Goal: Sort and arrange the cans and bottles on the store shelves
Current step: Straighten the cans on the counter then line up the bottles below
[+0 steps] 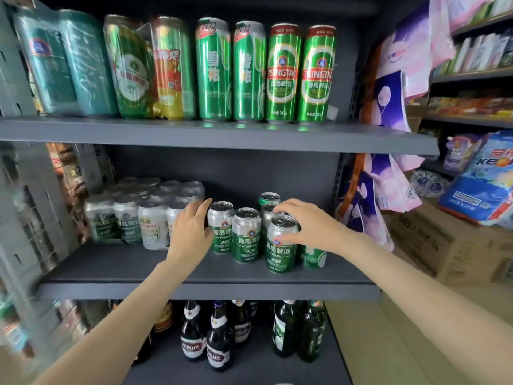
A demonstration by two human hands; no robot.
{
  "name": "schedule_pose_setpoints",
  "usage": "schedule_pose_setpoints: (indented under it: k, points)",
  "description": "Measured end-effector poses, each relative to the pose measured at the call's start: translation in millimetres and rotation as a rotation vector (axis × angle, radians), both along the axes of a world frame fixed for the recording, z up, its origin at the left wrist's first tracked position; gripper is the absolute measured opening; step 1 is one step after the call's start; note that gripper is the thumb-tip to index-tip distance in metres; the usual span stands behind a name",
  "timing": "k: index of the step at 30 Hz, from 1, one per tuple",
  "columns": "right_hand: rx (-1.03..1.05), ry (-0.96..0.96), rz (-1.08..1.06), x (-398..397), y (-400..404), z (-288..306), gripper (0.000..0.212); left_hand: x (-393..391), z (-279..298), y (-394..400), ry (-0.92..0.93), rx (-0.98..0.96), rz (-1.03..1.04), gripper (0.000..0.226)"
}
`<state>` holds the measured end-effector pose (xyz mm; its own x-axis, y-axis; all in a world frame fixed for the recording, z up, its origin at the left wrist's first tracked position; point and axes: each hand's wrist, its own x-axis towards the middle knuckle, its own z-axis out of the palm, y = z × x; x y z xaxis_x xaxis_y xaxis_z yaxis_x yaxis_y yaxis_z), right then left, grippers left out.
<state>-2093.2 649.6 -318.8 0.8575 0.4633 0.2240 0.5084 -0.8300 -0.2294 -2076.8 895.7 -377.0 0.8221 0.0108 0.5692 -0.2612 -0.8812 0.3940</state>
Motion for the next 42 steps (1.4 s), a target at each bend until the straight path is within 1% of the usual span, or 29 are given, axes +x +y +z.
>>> schedule_pose_setpoints:
  k: [2, 5, 8, 9, 11, 14, 16, 18, 20, 22, 23, 24, 26, 27, 29, 31, 34, 36, 38, 40, 42]
  points:
    - [0.009, -0.013, 0.016, 10, 15, -2, 0.060, 6, -2, 11, -0.017, 0.108, 0.008, 0.062]
    - [-0.019, -0.016, 0.057, 27, 41, -5, 0.058, 18, -6, 19, 0.012, 0.273, -0.061, 0.064]
    - [-0.099, -0.055, 0.034, 41, 56, -15, 0.048, 26, -10, 17, 0.068, 0.393, -0.149, 0.064]
    - [-0.094, -0.081, 0.019, 44, 57, -19, 0.044, 30, -10, 15, 0.049, 0.411, -0.145, 0.063]
    - [-0.058, -0.133, -0.009, 48, 58, -24, 0.038, 39, -7, 12, -0.002, 0.459, -0.071, 0.064]
    - [-0.011, -0.153, -0.018, 52, 60, -28, 0.035, 56, 0, 10, 0.055, 0.563, 0.053, 0.065]
    - [-0.005, -0.164, -0.025, 53, 60, -31, 0.035, 63, -1, 8, 0.016, 0.574, 0.044, 0.065]
    - [0.008, -0.184, -0.040, 52, 59, -33, 0.036, 70, -5, 10, -0.095, 0.590, 0.017, 0.067]
    - [0.028, -0.198, -0.059, 53, 59, -35, 0.036, 78, -7, 10, -0.153, 0.592, 0.018, 0.071]
    - [0.035, -0.214, -0.072, 53, 59, -35, 0.036, 84, -5, 11, -0.119, 0.608, 0.049, 0.073]
    - [0.033, -0.209, -0.077, 53, 60, -36, 0.036, 85, -4, 10, -0.072, 0.596, 0.070, 0.073]
    - [0.032, -0.206, -0.079, 53, 60, -36, 0.036, 91, -6, 9, -0.069, 0.580, 0.090, 0.073]
    - [0.018, -0.203, -0.086, 53, 61, -36, 0.036, 98, -8, 6, -0.149, 0.577, 0.099, 0.070]
    - [0.010, -0.202, -0.088, 52, 61, -36, 0.036, 99, -7, 4, -0.158, 0.568, 0.112, 0.067]
    - [0.001, -0.201, -0.088, 52, 61, -36, 0.036, 97, -3, 0, -0.050, 0.586, 0.134, 0.056]
    - [-0.004, -0.206, -0.091, 52, 60, -34, 0.037, 97, -1, 4, -0.011, 0.608, 0.146, 0.048]
    - [-0.022, -0.199, -0.099, 50, 62, -33, 0.037, 85, -5, 26, 0.005, 0.588, 0.186, 0.057]
    - [-0.042, -0.209, -0.101, 49, 65, -32, 0.037, 76, -11, 48, 0.015, 0.521, 0.229, 0.059]
    - [-0.063, -0.219, -0.099, 48, 67, -33, 0.038, 65, -19, 68, -0.031, 0.418, 0.206, 0.054]
    - [-0.078, -0.221, -0.101, 46, 69, -34, 0.038, 59, -27, 80, -0.054, 0.407, 0.166, 0.054]
    - [-0.095, -0.216, -0.105, 45, 69, -35, 0.038, 58, -27, 84, -0.033, 0.411, 0.148, 0.056]
